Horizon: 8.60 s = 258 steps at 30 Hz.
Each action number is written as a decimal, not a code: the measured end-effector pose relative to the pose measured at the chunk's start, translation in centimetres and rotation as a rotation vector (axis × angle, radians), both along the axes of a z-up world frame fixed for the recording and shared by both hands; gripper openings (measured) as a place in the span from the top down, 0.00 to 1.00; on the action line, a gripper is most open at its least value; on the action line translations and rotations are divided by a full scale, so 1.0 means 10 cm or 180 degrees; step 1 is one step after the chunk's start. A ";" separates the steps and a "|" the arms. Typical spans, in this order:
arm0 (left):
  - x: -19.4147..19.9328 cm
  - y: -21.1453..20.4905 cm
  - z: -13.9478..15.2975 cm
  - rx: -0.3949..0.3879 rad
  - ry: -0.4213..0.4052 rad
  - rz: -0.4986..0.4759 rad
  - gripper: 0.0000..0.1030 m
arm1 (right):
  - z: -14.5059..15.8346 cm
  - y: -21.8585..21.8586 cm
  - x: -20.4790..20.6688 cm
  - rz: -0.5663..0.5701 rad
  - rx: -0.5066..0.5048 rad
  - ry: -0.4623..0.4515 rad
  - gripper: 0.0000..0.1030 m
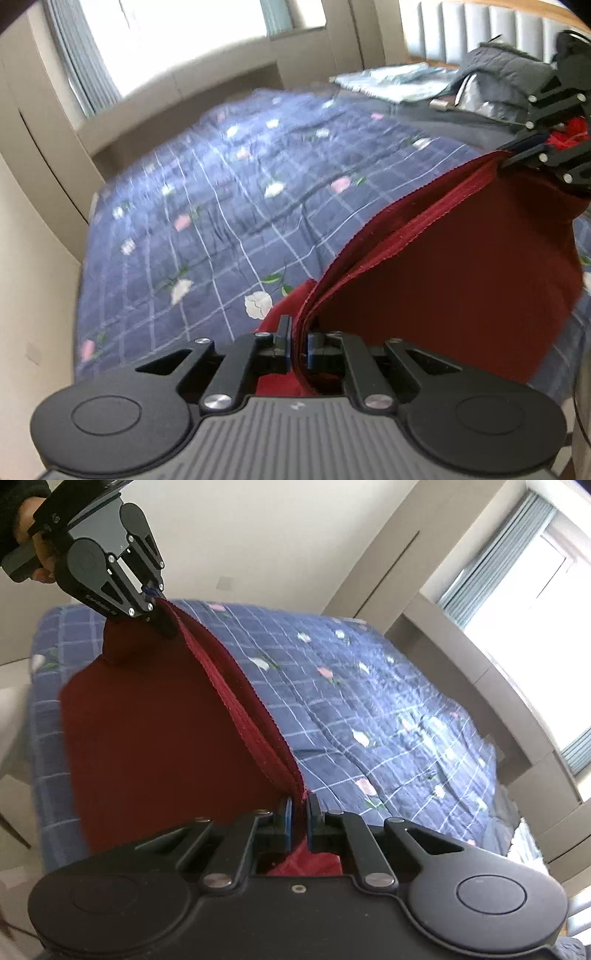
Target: Fold small clothes
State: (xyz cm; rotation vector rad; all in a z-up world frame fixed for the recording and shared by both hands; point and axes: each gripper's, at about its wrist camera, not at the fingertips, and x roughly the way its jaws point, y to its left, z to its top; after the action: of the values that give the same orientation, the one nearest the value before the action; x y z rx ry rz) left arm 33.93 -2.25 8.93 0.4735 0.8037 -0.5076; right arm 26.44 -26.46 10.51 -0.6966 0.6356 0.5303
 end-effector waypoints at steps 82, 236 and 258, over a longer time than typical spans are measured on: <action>0.06 1.13 -1.24 -0.1569 -0.0183 0.1943 0.00 | -1.27 -0.60 0.67 -0.1771 0.0869 -0.0485 0.01; -0.87 -1.01 -0.72 -0.1795 0.0322 0.1130 0.00 | -1.69 -1.27 -1.72 -0.3173 0.2065 -0.0424 0.01; -0.72 -0.53 -1.40 -0.1974 0.0906 0.1585 0.01 | -1.60 -1.74 0.17 -0.2289 0.3294 0.0756 0.31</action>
State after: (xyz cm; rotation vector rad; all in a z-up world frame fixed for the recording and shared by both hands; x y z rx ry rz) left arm 26.69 -7.57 -5.07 -0.3768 0.9453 -0.3336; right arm 28.13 -43.83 -5.54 0.5745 0.6767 0.2019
